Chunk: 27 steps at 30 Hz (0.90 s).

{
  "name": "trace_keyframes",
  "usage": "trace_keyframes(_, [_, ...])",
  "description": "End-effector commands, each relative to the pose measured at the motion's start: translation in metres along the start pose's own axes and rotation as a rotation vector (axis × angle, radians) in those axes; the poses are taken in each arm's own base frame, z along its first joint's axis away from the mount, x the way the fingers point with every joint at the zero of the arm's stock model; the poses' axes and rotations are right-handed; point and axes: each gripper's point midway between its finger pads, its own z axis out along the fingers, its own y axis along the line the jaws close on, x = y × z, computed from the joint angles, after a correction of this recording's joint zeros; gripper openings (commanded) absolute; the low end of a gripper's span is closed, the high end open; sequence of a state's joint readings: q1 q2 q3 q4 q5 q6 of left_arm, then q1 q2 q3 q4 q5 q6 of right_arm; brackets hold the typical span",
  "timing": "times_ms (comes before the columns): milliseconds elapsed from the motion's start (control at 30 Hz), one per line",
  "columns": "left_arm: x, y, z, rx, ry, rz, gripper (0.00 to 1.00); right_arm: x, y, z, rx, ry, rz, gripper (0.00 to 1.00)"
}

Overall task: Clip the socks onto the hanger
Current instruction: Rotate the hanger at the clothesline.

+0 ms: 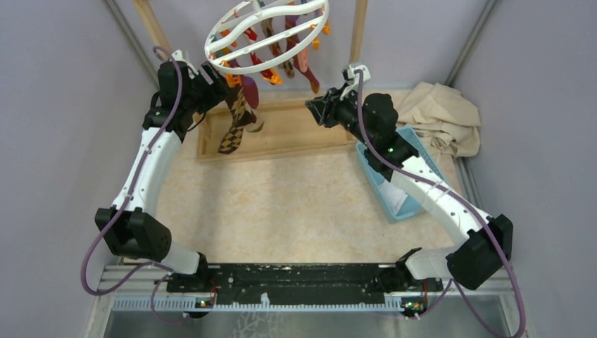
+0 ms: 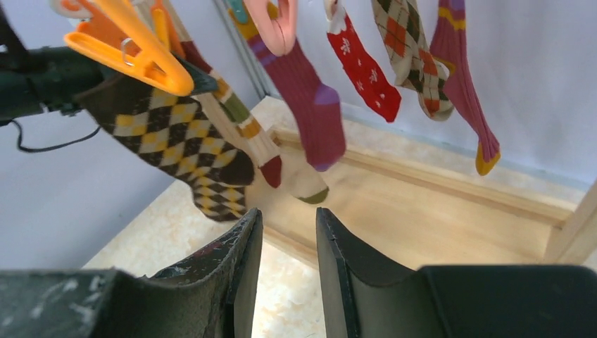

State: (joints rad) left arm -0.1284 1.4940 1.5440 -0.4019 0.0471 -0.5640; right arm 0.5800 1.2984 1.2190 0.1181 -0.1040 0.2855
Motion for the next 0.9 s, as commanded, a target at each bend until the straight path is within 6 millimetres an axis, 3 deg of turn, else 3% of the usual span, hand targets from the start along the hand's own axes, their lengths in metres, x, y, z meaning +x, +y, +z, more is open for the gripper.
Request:
trace_keyframes(0, [-0.01,-0.01,-0.009,0.033,-0.006,0.005,0.83,-0.045,0.034,-0.004,-0.167,-0.113,-0.114,0.35])
trace_keyframes(400, [-0.008,-0.01,-0.008,0.05,0.001,-0.004,0.84,-0.055,0.079,0.008,-0.446,-0.133,-0.207,0.49])
trace_keyframes(867, [-0.005,0.008,0.016,0.027,0.077,-0.058,0.85,-0.062,0.095,0.043,-0.566,-0.162,-0.257,0.6])
